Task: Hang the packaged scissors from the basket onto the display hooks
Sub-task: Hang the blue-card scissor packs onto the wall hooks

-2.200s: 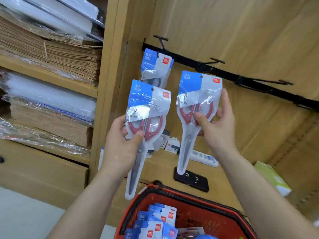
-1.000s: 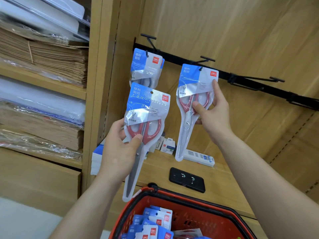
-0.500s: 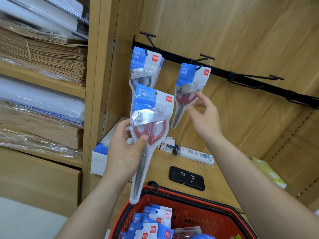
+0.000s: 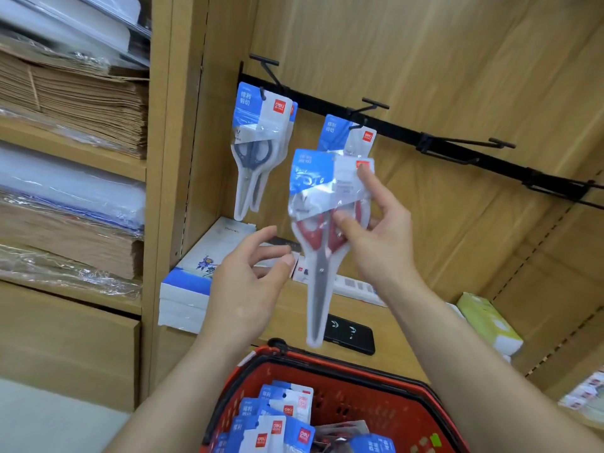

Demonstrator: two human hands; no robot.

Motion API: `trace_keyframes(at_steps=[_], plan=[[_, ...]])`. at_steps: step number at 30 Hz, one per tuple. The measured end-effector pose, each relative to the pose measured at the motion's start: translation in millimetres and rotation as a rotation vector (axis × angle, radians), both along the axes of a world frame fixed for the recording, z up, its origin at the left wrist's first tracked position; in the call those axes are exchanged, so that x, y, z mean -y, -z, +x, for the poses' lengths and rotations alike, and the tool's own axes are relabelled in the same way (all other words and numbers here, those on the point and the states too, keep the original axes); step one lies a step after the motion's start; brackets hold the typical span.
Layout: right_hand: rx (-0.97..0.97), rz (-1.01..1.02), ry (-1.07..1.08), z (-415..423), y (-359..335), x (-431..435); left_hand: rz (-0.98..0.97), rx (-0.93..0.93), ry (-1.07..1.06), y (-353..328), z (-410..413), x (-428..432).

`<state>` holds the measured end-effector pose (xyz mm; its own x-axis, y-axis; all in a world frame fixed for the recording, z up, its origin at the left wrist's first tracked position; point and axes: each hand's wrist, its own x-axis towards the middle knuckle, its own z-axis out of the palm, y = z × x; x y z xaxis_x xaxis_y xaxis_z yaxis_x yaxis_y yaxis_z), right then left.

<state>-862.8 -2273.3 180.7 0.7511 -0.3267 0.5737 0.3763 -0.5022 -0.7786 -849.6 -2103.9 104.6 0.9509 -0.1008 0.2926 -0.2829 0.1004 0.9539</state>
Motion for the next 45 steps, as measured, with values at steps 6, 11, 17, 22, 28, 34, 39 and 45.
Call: trace_keyframes(at_steps=[6, 11, 17, 22, 28, 34, 39, 45], plan=[[0.079, -0.129, 0.152, 30, -39, 30, 0.093, 0.011, -0.035, 1, 0, -1], [0.106, -0.147, 0.168, 48, -50, 39, 0.098, -0.004, -0.044, 2, 4, -2], [0.084, -0.134, 0.198, 56, -45, 44, 0.136, -0.006, -0.050, 3, 10, -7], [0.059, -0.084, 0.218, 59, -38, 47, 0.194, 0.025, -0.063, 6, 14, -9], [-0.036, -0.142, 0.234, 79, -43, 49, 0.268, 0.060, -0.061, 8, 16, -8], [-0.187, -0.335, 0.314, 63, -21, 38, 0.466, 0.112, -0.010, 22, 15, -6], [-0.478, -0.446, 0.157, -14, 55, 30, 0.758, 0.129, 0.077, 62, 13, -1], [-0.888, -0.358, -0.022, -97, 187, 44, 1.174, 0.093, 0.304, 125, -1, -3]])
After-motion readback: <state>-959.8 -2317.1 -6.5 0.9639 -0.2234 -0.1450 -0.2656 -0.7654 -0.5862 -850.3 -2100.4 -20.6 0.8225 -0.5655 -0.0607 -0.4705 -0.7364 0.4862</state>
